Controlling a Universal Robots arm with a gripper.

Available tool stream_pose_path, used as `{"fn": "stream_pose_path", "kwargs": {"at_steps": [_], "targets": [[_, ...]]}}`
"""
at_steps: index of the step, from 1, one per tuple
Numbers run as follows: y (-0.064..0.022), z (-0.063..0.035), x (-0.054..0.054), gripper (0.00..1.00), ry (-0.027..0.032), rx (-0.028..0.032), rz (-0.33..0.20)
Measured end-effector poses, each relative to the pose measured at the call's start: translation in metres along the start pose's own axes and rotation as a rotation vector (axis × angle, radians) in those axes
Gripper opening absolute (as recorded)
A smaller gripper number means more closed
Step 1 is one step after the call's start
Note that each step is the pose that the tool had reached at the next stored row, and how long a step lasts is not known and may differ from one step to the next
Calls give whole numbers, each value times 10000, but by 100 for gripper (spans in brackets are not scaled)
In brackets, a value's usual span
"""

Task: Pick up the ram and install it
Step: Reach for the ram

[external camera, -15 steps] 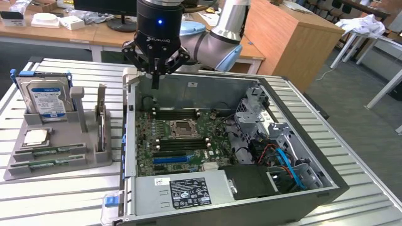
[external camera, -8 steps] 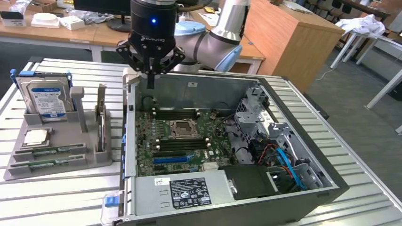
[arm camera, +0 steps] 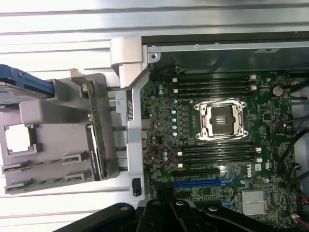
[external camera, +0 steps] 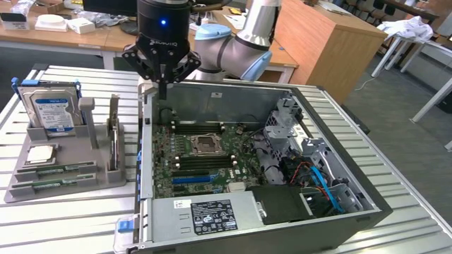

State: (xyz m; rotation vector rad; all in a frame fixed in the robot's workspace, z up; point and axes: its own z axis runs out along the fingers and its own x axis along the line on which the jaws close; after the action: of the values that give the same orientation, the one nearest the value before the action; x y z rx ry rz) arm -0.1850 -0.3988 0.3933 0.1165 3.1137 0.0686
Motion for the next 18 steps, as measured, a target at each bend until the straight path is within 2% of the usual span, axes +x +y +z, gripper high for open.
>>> {"fn": "stream_pose_path", "kwargs": {"at_steps": [18], "targets": [[-21, -7, 283, 10, 0, 0, 1]]}}
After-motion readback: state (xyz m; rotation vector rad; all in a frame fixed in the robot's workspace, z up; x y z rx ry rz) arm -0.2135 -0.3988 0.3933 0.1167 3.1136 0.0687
